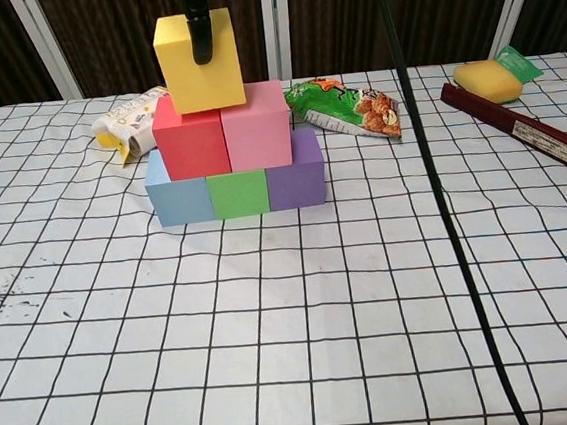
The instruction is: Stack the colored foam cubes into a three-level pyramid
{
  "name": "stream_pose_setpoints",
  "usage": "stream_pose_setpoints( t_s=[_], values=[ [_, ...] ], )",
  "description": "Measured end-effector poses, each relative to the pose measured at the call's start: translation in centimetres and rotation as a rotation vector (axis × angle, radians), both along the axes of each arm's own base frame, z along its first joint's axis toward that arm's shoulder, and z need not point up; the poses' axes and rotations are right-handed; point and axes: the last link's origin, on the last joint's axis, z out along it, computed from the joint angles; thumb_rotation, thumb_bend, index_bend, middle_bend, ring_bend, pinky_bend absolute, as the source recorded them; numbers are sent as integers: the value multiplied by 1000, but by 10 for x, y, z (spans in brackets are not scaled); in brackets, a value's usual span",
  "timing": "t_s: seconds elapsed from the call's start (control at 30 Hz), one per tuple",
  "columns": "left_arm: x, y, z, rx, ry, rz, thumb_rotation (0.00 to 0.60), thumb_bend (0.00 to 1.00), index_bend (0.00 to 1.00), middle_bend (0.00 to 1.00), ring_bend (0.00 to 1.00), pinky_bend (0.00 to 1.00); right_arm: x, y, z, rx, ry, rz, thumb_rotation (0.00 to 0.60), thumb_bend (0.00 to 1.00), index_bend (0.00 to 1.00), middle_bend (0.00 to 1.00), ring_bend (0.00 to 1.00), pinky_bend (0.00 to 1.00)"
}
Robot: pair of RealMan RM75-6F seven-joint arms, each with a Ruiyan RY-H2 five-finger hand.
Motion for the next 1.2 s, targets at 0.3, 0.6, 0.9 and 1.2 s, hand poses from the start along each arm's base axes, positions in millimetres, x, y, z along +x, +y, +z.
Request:
stream_pose_setpoints(
  t_s=[0.3,0.6,0.9,1.2],
  values=[
    [-1,-1,0,0,0,2,600,0,112,160,27,11,1,1,-3,9,3,-6,600,54,0,566,114,0],
    [-1,-1,0,-1,-5,3,600,0,112,160,27,11,-1,1,-5,6,2,-13,600,60,0,566,116,0],
    [-1,-1,0,-4,-12,4,600,0,112,159,27,11,-1,3,-8,10,5,-15,600,61,0,566,116,0],
    [-2,-1,1,-2,-15,7,600,0,112,157,27,11,2,3,-11,7,4,-14,600,64,0,566,116,0]
  ],
)
